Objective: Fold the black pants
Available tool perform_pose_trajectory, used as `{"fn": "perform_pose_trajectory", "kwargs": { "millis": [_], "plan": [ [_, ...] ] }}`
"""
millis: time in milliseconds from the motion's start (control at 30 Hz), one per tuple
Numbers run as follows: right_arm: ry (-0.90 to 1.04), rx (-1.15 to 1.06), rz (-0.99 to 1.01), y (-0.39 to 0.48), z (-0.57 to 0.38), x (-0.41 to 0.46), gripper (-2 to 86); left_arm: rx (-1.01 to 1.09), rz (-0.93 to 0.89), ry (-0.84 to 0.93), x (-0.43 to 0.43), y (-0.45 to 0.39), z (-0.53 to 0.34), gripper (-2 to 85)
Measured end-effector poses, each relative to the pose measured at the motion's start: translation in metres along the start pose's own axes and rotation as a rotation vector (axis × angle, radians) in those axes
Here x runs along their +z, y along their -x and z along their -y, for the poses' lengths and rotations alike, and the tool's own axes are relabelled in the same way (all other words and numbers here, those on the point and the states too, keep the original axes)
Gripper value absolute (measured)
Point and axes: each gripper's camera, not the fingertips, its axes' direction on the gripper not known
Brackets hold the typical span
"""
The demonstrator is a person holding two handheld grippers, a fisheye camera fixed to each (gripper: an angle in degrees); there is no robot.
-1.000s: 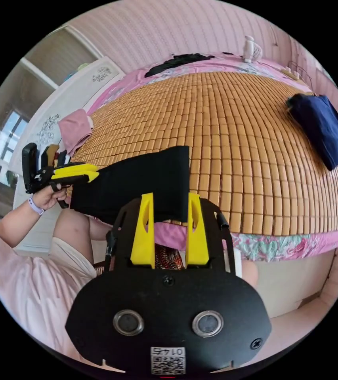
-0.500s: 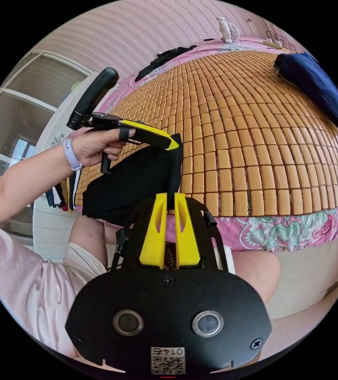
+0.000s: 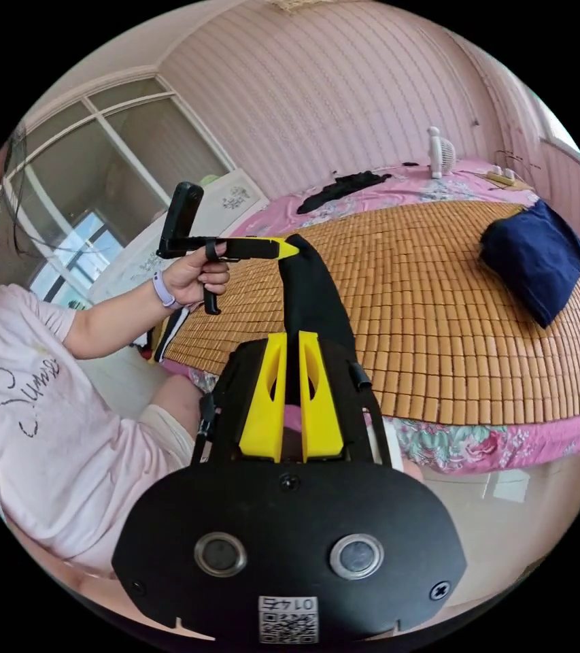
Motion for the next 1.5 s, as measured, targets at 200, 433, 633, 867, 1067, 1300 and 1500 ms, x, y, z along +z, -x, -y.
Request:
{"fn": "perform_pose_trajectory", "kwargs": {
  "millis": [200,433,633,867,1067,1300,1500],
  "plan": [
    [0.218,-0.215,0.270,0.089,-0.005,0.112,8.8,-0.306,0.169,-0.082,-0.106,0.028,-0.175,4.3],
    [0.342,-0.200,0.197,0.102,-0.014,0.158,11.2,-0.738,0.370,-0.086,-0.146,0.055,-0.353,8.7],
    [0.219,-0.063,-0.091,0.058,0.008,0.129,11.8,-0.750,0.206,-0.143,-0.119,0.054,-0.361,12.7],
    [0.348,0.126,-0.102,0.006,0.024,0.168,12.0,-0.730,0.172,-0.065,-0.082,0.058,-0.358,11.3],
    [0.410,0.074,0.022,0.022,0.044,0.161,5.5,-0.641,0.239,0.008,-0.073,0.046,-0.370,5.8],
    [0.416,-0.552,0.145,0.198,0.142,0.163,4.2,-0.783,0.216,-0.126,-0.103,0.033,-0.414,4.5],
    [0.432,-1.155,0.300,0.374,0.188,0.186,4.4,-0.929,0.361,-0.569,-0.187,0.000,-0.480,4.4]
  ]
}}
